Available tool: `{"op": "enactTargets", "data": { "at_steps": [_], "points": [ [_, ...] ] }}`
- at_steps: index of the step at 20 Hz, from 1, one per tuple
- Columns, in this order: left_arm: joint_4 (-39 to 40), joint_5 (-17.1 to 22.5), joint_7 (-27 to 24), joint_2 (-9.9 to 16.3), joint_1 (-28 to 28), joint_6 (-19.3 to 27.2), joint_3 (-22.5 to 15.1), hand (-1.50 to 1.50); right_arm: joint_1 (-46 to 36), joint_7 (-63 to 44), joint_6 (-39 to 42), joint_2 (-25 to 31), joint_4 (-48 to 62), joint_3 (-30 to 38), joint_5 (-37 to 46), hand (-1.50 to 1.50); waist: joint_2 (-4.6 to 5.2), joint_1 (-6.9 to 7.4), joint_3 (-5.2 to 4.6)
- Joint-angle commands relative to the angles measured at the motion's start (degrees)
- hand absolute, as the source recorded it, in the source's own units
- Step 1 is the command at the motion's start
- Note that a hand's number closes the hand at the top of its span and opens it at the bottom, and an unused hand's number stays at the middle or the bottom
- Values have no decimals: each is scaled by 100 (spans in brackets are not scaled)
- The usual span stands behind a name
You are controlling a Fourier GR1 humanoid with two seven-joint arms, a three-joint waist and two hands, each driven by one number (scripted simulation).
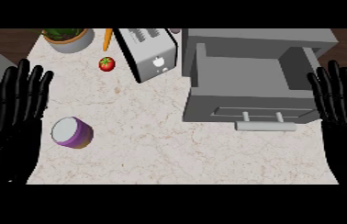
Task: Pick up the can, place it into the drawer and close the drawer
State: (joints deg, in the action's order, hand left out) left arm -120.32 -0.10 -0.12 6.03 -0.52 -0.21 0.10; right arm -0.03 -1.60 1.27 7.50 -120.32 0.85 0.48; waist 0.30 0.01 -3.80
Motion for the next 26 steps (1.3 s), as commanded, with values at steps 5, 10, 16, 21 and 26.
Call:
{"op": "enactTargets", "data": {
  "at_steps": [5, 10, 16, 21, 26],
  "points": [
    [-110, 2071, -511, 719, 237, -2177, -236, -150, -156, 86, -360, -322, -58, -258, 378, -150, -47, 69, 347],
    [408, 2395, 299, 1785, 1053, -2947, 178, -150, 227, -1098, -445, -258, 264, 131, 31, -150, -28, 59, 373],
    [548, 3445, 267, 2376, 1526, -3868, 1171, -150, 1207, -880, -314, -396, -345, -127, 160, -150, -43, 7, 380],
    [523, 4220, 808, 2545, 1521, -3968, 1700, -150, 1318, -522, 68, -244, -87, 251, -211, -150, -40, 10, 382],
    [1355, 3676, 689, 2162, 1215, -4234, 1683, -150, 1291, -42, 83, -430, 368, 196, -25, -150, -31, -5, 380]
  ]
}}
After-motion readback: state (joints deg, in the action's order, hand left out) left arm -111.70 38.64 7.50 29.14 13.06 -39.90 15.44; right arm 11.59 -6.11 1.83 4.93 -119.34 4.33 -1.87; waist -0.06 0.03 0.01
